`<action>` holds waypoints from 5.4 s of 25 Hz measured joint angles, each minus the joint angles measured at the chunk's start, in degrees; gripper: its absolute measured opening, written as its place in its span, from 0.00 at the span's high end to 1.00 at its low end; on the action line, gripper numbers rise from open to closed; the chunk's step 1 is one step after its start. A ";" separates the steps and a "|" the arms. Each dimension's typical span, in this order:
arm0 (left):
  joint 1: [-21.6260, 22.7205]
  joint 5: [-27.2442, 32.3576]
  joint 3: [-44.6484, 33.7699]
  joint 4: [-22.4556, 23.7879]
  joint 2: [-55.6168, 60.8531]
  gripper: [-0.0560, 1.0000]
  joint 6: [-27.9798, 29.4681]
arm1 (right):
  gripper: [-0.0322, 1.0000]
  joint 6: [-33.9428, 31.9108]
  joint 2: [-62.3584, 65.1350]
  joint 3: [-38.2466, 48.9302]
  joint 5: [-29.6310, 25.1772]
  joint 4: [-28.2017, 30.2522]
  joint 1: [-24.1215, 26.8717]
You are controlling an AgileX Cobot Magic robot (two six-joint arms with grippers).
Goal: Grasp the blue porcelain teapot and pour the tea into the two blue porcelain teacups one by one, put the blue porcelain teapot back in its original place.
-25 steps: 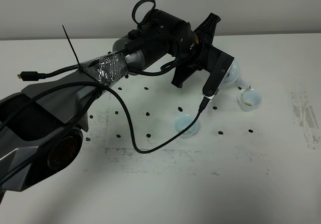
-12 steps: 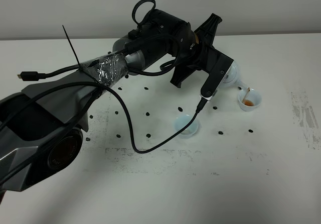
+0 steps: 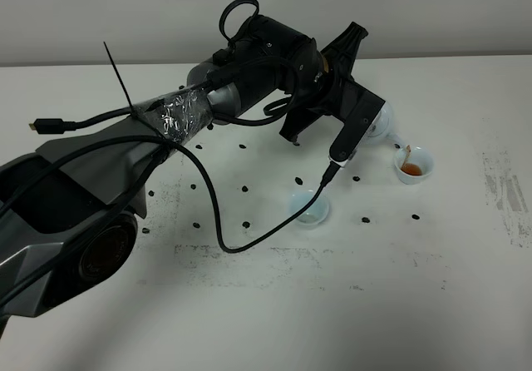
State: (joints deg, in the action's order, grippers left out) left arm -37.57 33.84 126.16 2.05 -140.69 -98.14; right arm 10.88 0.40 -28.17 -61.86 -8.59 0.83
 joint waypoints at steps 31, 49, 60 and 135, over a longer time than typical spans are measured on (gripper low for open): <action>-0.53 -1.71 0.00 0.60 0.00 0.89 -3.42 | 0.53 0.00 0.00 0.00 0.00 0.00 0.00; -0.53 -1.71 0.00 0.93 0.00 0.89 -3.46 | 0.53 0.00 0.00 0.00 0.00 0.00 0.00; -0.53 -1.71 0.00 0.97 0.00 0.89 -3.48 | 0.53 0.00 0.00 0.00 0.00 0.00 0.00; -0.28 4.03 0.10 -2.05 3.40 0.89 48.12 | 0.53 0.00 0.00 0.00 0.00 0.00 0.00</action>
State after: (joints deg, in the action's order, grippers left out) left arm -37.86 37.86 126.26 0.00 -137.29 -50.03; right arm 10.88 0.40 -28.17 -61.86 -8.59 0.83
